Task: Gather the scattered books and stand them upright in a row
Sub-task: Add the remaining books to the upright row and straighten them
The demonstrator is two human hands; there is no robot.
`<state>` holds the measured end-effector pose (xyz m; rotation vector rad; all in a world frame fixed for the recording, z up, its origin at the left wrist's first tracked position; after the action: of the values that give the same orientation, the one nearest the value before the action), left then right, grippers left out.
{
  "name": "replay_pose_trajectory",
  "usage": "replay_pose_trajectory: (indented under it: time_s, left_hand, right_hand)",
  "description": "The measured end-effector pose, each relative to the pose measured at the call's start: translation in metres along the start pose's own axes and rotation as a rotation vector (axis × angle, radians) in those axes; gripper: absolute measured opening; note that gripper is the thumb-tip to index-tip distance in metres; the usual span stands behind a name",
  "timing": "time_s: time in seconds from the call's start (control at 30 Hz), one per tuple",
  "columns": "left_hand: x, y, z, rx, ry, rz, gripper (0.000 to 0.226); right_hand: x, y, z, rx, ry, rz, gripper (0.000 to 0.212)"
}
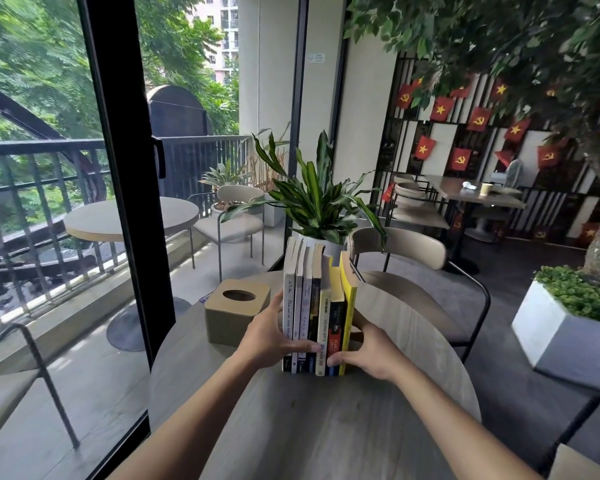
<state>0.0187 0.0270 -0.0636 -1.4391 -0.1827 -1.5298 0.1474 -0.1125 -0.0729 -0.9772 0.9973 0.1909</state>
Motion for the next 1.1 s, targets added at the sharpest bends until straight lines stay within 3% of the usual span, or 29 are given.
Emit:
replay_pose_trajectory:
  time_s: [0.17,0.33,0.43,0.53,0.6,0.83,1.1]
  left_hand:
    - [0.006,-0.003,0.003,0.037,0.077,0.109,0.115]
    - [0.041,-0.017,0.001,0.193,0.354,0.685,0.109]
    - [0.041,-0.024,0.003,0.238,0.353,0.819,0.121]
    - [0.019,-0.023,0.012,0.084,0.158,0.793,0.133]
    - [0.01,-0.018,0.016,0.003,0.123,0.771,0.132]
    - [0.032,-0.01,0.007,0.096,0.341,0.511,0.112]
    - [0.03,-0.007,0.004,0.134,0.308,0.42,0.11]
  right_hand:
    - [-0.002,0.004,-0.002,0.023,-0.017,-0.011,0.08]
    - [-0.003,0.002,-0.005,0.044,-0.02,0.033,0.078]
    - [0.001,0.002,-0.005,0.057,-0.009,0.041,0.078]
    - [0.002,0.003,-0.004,0.065,-0.008,0.047,0.081]
    - [0.0,0.004,-0.004,0.065,-0.011,0.044,0.081]
    - [-0.004,0.003,-0.007,0.06,-0.01,0.028,0.083]
    - [-0.011,0.009,-0.009,0.03,-0.069,-0.112,0.072]
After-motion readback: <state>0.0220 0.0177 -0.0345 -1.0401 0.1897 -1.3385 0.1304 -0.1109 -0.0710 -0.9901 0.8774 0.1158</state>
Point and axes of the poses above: each hand's wrist, its own z-axis towards the middle knuckle, its own y-axis out of the palm, x = y × z, the point moved 9 cm from there along z, towards the middle knuckle, and after that the axes turned 10 degrees about x, right-handed, at the moved point
